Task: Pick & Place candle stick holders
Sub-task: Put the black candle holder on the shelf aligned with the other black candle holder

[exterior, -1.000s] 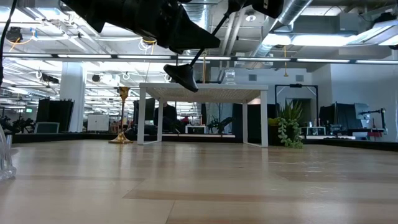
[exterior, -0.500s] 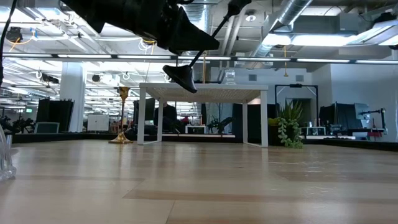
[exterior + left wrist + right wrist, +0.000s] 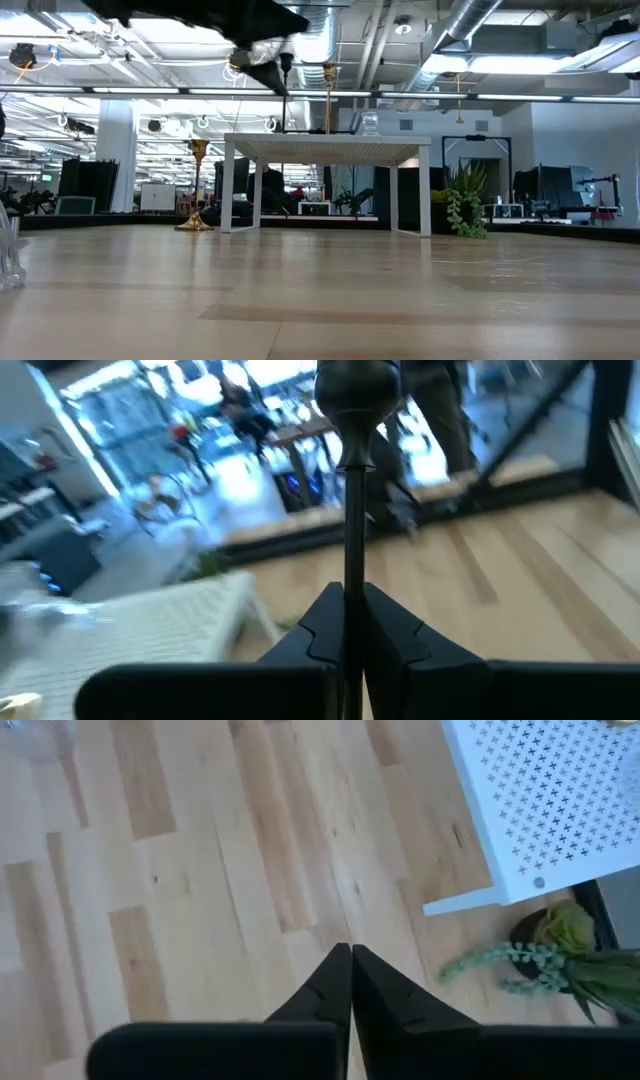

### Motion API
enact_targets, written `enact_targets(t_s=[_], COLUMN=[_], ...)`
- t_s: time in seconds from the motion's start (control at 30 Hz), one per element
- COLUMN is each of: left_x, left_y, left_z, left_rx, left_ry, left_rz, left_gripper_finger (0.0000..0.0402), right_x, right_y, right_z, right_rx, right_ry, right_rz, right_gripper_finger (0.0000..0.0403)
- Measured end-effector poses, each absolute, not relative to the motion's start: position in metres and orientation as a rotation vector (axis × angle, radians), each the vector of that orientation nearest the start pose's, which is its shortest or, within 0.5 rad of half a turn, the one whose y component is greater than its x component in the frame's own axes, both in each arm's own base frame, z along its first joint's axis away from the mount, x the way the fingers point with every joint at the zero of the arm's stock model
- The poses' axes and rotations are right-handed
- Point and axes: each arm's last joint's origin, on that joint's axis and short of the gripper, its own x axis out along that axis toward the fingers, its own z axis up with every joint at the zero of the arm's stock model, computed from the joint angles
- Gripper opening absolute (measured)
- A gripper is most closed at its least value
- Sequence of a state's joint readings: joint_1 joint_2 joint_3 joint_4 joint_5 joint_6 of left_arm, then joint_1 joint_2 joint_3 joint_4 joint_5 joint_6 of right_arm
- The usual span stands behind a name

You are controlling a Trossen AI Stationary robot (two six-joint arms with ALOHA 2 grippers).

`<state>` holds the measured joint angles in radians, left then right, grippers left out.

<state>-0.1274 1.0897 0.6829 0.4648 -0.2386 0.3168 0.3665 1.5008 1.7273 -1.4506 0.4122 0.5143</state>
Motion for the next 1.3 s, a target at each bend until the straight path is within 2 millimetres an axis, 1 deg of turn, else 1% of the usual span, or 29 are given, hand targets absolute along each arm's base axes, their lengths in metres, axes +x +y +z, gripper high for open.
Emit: enact_targets(t_s=[0.07,0.17,0.27,0.37,0.5,0.6,0.77,0.97,1.1,1.17,1.3], left_x=[0.225,0.204,0.19,0.184,0.182,0.182,0.184,0.184,0.188,0.192,0.203], left_y=[-0.018,-0.01,-0.003,0.002,0.007,0.011,0.015,0.025,0.032,0.037,0.051], left_z=[0.308,0.312,0.311,0.306,0.302,0.3,0.298,0.298,0.298,0.297,0.291], left_rx=[0.291,0.276,0.268,0.261,0.272,0.263,0.257,0.269,0.27,0.264,0.263], left_ry=[-0.097,-0.176,-0.243,-0.292,-0.332,-0.339,-0.336,-0.334,-0.369,-0.386,-0.414], left_rz=[0.147,0.186,0.222,0.252,0.212,0.182,0.174,0.211,0.233,0.252,0.307], left_gripper_finger=[0.0013,0.0013,0.0013,0.0013,0.0013,0.0013,0.0013,0.0013,0.0013,0.0013,0.0013], right_x=[0.244,0.242,0.24,0.238,0.239,0.238,0.229,0.201,0.184,0.178,0.167], right_y=[0.089,0.098,0.104,0.107,0.108,0.106,0.098,0.082,0.074,0.069,0.058], right_z=[0.389,0.379,0.365,0.348,0.326,0.313,0.302,0.294,0.286,0.278,0.256], right_rx=[-0.034,-0.093,-0.118,-0.145,-0.173,-0.202,-0.192,-0.152,-0.153,-0.155,-0.157], right_ry=[1.062,1.043,1.056,1.079,1.103,1.089,0.969,0.773,0.631,0.569,0.49], right_rz=[-0.333,-0.366,-0.408,-0.448,-0.474,-0.472,-0.396,-0.296,-0.244,-0.235,-0.259], right_gripper_finger=[0.0001,0.0,0.0,0.0,0.0,0.0,0.0,0.0,0.0,0.0,0.0])
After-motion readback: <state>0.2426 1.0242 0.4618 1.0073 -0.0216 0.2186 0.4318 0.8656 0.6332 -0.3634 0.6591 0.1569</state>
